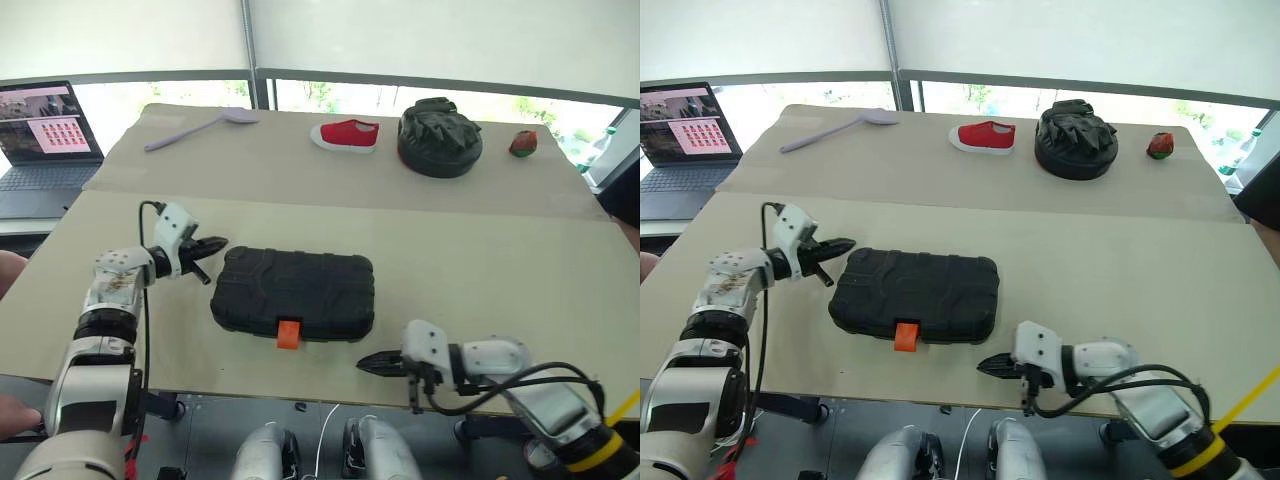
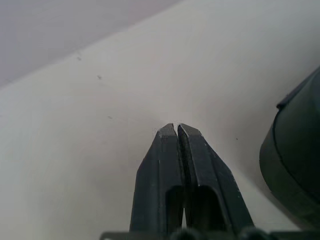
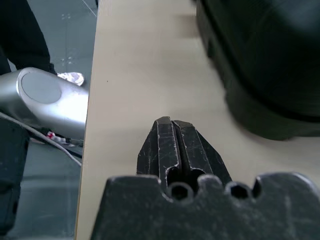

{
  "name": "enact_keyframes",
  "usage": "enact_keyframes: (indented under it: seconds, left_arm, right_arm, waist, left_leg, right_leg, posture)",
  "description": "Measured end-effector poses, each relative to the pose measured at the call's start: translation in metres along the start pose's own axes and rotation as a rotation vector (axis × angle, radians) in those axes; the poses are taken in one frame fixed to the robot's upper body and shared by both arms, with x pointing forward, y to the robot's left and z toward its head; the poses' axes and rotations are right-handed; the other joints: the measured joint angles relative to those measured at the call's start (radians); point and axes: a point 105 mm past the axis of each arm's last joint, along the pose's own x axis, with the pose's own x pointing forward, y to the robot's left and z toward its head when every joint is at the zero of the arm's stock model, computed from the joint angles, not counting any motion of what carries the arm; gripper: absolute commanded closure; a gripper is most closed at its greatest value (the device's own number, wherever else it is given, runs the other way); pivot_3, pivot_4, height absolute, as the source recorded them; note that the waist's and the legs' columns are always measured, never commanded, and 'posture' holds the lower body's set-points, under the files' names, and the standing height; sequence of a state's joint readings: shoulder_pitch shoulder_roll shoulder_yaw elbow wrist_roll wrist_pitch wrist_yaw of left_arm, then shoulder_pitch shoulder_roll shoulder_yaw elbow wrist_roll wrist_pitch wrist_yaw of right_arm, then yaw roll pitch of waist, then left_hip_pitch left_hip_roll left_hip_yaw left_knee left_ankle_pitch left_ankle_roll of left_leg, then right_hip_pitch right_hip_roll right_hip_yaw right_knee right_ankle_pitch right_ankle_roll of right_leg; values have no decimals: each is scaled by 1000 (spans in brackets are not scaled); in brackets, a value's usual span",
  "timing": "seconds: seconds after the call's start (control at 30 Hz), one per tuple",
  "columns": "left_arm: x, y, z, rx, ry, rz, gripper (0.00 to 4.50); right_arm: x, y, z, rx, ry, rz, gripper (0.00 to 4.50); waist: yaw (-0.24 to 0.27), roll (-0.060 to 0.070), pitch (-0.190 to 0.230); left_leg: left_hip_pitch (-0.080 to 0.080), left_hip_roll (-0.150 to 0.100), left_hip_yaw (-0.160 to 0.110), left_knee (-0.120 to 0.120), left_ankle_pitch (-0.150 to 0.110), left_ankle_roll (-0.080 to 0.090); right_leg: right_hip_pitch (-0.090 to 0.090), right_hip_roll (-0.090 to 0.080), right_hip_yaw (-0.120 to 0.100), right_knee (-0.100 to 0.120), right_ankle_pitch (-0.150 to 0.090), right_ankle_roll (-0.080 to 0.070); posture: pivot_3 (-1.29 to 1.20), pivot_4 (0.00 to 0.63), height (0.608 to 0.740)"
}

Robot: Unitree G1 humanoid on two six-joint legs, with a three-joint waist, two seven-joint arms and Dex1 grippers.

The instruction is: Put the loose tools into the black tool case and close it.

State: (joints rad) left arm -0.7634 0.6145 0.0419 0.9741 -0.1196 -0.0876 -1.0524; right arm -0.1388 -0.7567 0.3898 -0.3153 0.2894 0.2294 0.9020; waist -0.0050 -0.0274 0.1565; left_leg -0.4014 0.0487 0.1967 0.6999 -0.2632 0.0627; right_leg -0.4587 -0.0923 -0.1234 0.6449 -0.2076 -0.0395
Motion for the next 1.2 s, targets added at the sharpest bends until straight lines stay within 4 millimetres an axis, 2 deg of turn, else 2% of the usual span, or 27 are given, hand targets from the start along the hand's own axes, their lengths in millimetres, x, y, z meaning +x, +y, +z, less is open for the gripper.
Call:
enact_keyframes:
  seconds: [0.17,0.27,0.43,0.57,0.63,0.73,0.87,0.93,1.03,1.07,1.1,1.13,1.2]
  left_arm:
    - [0,-16,-4,-44,-13,-135,4398]
    - [-7,-21,-10,-74,-23,-153,4398]
    - [-27,-36,-21,-133,-47,-139,4398]
    - [-43,-51,-25,-212,-83,-125,4398]
    - [-48,-59,-18,-300,-144,-139,4398]
    - [-60,-69,0,-419,-174,-223,4398]
    - [-84,-86,24,-437,-54,-406,4398]
    - [-86,-91,31,-455,-46,-451,4398]
    - [-68,-98,57,-419,-128,-511,4398]
    - [-46,-104,84,-355,-222,-536,4398]
    - [-41,-106,90,-336,-243,-544,4398]
    - [-22,-112,104,-271,-267,-550,4398]
    - [0,-120,113,-190,-256,-556,4398]
  right_arm:
    - [15,-20,6,-20,-7,-91,4500]
    - [14,-33,4,14,-27,-138,4500]
    - [7,-75,-4,-32,-18,-265,4500]
    - [8,-105,-4,-38,-30,-378,4500]
    - [5,-116,-6,-46,-20,-421,4500]
    - [0,-121,-8,-38,-26,-433,4500]
    - [-5,-114,-4,-59,-50,-391,4500]
    - [-8,-108,-4,-58,-63,-381,4500]
    - [-17,-96,-8,-69,-79,-375,4500]
    - [-19,-87,-8,-92,-91,-362,4500]
    - [-19,-85,-6,-97,-98,-357,4500]
    - [-20,-79,-4,-104,-111,-358,4500]
    - [-21,-71,-3,-98,-119,-357,4500]
  waist:
    - [-2,-2,0]
    - [-7,-2,0]
    - [-12,-2,0]
    - [-21,-2,0]
    - [-16,-2,0]
    - [-9,-2,1]
    - [-13,-2,1]
    - [-12,-1,1]
    - [7,-1,1]
    - [19,-1,1]
    - [17,-1,1]
    - [16,-1,1]
    - [10,-1,1]
  left_leg:
    - [-1,0,-1,1,0,0]
    - [-1,0,-1,2,-1,1]
    - [1,0,-1,2,-1,1]
    - [1,0,-1,2,0,0]
    - [1,1,-1,1,0,-1]
    - [0,1,-1,1,0,-1]
    - [2,0,0,-2,0,-2]
    - [3,0,-1,-3,-2,-7]
    - [2,-1,-2,-3,-2,-10]
    - [2,-3,-2,-2,-2,-10]
    - [2,-3,-2,-2,-2,-10]
    - [2,-4,-1,-2,-1,-8]
    - [3,-4,-1,-2,2,-3]
  right_leg:
    - [-1,-2,-1,1,0,0]
    - [0,-3,0,1,0,0]
    - [1,-4,1,2,1,1]
    - [0,-5,2,3,1,1]
    - [0,-5,1,3,1,1]
    - [0,-5,0,3,1,1]
    - [1,-5,2,2,1,1]
    - [1,-5,3,2,0,1]
    - [2,-4,0,2,0,1]
    - [3,-2,0,2,1,1]
    - [3,-2,1,2,1,1]
    - [3,-2,3,2,1,2]
    - [3,-1,4,2,1,2]
  posture:
    - [0,150,740]
    - [0,150,740]
    - [0,150,740]
    - [0,150,740]
    - [0,150,740]
    - [0,150,740]
    - [0,150,740]
    - [0,150,740]
    - [0,150,740]
    - [0,150,740]
    - [0,150,740]
    - [0,150,740]
    - [0,150,740]
